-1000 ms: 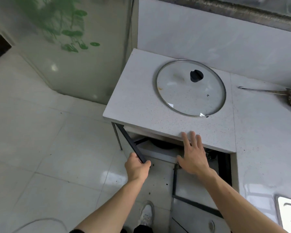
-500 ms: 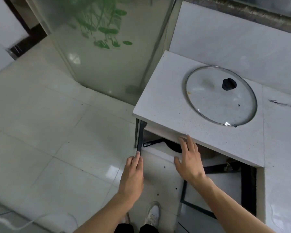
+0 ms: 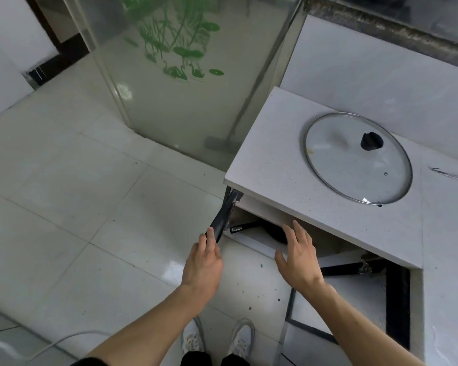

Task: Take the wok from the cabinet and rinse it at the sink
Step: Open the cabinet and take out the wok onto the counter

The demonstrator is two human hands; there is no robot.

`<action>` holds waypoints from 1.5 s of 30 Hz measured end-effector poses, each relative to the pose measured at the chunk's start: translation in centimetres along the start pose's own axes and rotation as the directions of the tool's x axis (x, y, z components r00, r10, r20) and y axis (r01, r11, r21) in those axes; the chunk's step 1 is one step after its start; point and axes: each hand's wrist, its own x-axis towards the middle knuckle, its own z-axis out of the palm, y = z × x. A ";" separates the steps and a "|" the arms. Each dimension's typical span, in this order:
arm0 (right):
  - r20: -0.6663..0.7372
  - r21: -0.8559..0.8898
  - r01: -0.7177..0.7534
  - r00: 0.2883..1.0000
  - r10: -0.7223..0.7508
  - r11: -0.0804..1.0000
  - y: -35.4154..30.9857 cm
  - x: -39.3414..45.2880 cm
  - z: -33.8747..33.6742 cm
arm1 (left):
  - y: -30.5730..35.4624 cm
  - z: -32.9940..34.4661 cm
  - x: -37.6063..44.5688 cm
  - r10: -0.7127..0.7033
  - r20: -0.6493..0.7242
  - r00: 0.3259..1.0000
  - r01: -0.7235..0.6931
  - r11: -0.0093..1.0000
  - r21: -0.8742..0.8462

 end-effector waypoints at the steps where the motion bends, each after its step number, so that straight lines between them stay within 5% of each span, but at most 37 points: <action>1: 0.000 0.000 -0.009 1.000 0.009 1.000 0.2 -0.2 -0.1 | 0.1 0.1 -0.1 0.000 0.014 1.000 -0.001 1.000 0.020; 11: -0.035 0.086 -0.128 0.991 0.131 0.988 1.8 -3.5 -1.3 | 0.2 -0.6 0.2 -0.026 0.011 1.000 0.027 0.993 -0.116; 20: -0.003 0.018 -0.278 0.961 0.278 0.960 5.0 -9.6 -1.7 | 5.3 -1.1 1.1 0.224 -0.012 0.974 -0.223 0.961 -0.164; 35: 0.075 0.160 -0.207 0.978 0.197 0.965 10.1 -8.1 1.0 | 8.3 -0.9 1.7 0.117 0.016 0.993 -0.111 0.973 -0.204; 45: 0.030 0.188 -0.225 0.974 0.223 0.956 14.9 -2.7 8.2 | 10.5 6.3 7.0 0.143 0.054 0.988 -0.130 0.972 -0.194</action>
